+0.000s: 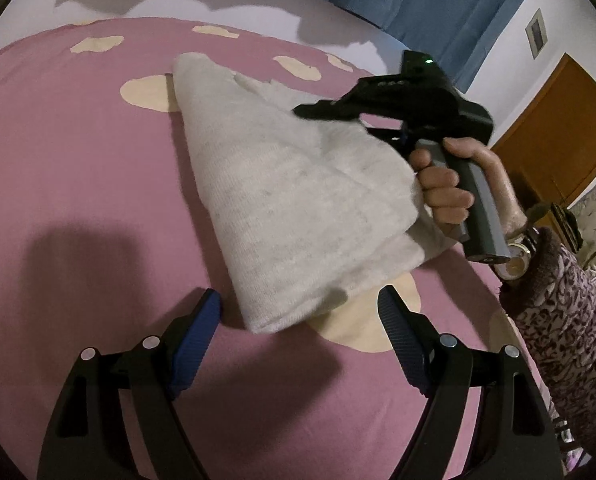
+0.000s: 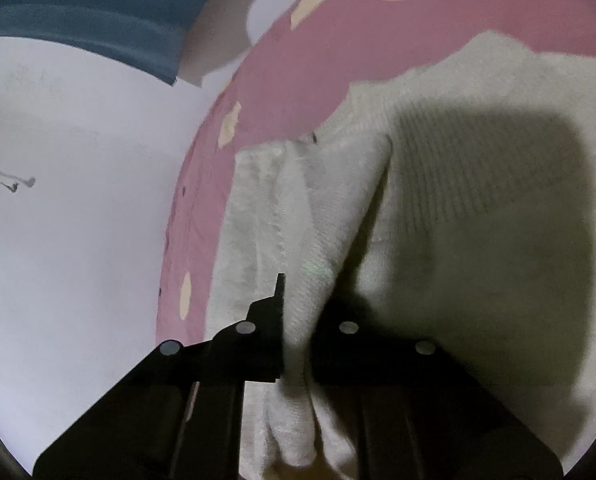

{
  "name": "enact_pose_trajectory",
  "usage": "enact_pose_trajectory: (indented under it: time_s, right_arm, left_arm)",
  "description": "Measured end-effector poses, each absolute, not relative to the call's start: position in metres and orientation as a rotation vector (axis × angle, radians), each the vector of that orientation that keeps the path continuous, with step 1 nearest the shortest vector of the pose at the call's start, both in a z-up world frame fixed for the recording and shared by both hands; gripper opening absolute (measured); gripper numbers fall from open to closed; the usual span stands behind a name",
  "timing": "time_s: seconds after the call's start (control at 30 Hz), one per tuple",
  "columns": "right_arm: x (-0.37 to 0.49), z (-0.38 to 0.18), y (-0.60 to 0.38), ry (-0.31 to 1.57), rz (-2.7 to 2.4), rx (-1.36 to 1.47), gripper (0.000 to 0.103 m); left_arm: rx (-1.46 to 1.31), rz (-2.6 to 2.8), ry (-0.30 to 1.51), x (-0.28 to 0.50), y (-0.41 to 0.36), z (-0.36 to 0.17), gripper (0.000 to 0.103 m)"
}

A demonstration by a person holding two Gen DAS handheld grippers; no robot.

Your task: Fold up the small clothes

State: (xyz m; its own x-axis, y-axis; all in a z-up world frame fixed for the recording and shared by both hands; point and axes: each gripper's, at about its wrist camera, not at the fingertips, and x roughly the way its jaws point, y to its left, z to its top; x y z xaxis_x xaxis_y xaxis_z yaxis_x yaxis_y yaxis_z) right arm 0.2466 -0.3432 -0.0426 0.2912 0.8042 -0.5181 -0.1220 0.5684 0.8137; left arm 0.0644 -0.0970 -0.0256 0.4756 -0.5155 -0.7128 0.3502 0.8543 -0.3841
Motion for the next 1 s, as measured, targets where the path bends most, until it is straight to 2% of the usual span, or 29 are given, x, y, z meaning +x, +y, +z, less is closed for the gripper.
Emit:
enact_pose_trajectory:
  time_s: [0.3, 0.6, 0.7, 0.83, 0.97, 1.0]
  right_arm:
    - [0.221, 0.001, -0.411, 0.935, 0.574, 0.772, 0.008]
    - [0.209, -0.035, -0.481, 0.982, 0.418, 0.863, 0.008]
    - [0.2, -0.04, -0.493, 0.987, 0.422, 0.894, 0.013]
    - [0.175, -0.039, -0.511, 0.986, 0.435, 0.915, 0.031]
    - [0.15, -0.036, -0.515, 0.99, 0.471, 0.913, 0.034]
    - [0.143, -0.036, -0.514, 0.995, 0.486, 0.904, 0.041]
  left_arm:
    - [-0.158, -0.503, 0.918, 0.069, -0.103, -0.025, 0.079]
    - [-0.175, -0.488, 0.936, 0.077, -0.102, -0.029, 0.079]
    - [-0.186, -0.492, 0.933, 0.077, -0.1, -0.028, 0.079]
    - [-0.21, -0.498, 0.934, 0.078, -0.097, -0.029, 0.079]
    - [-0.221, -0.499, 0.933, 0.078, -0.097, -0.029, 0.079]
    - [-0.223, -0.499, 0.933, 0.078, -0.097, -0.029, 0.079]
